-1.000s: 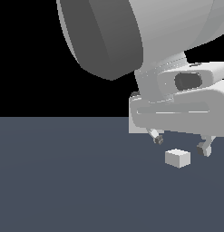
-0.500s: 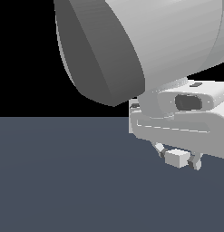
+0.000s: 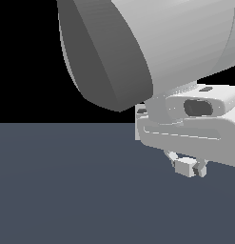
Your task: Plug the charger into the wall socket.
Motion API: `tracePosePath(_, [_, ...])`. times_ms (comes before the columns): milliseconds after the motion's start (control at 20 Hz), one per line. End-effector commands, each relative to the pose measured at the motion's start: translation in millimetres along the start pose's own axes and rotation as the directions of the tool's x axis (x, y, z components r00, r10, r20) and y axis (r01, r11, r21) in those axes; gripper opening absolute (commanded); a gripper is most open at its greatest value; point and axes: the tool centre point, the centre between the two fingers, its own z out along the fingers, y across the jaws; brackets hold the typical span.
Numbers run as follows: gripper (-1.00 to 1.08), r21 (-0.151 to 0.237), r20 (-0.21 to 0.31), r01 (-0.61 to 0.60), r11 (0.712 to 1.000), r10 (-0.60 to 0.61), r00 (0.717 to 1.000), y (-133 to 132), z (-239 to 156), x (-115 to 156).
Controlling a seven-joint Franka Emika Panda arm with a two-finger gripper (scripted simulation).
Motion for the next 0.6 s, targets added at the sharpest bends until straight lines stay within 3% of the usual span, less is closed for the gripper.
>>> tracePosePath(0, [-1.00,0.001,0.000,0.001,1.000,-0.001,1.000,0,0,0])
tracePosePath(550, [-1.00,0.050,-0.006,0.121,0.991,-0.121,0.993,-8,-13,4])
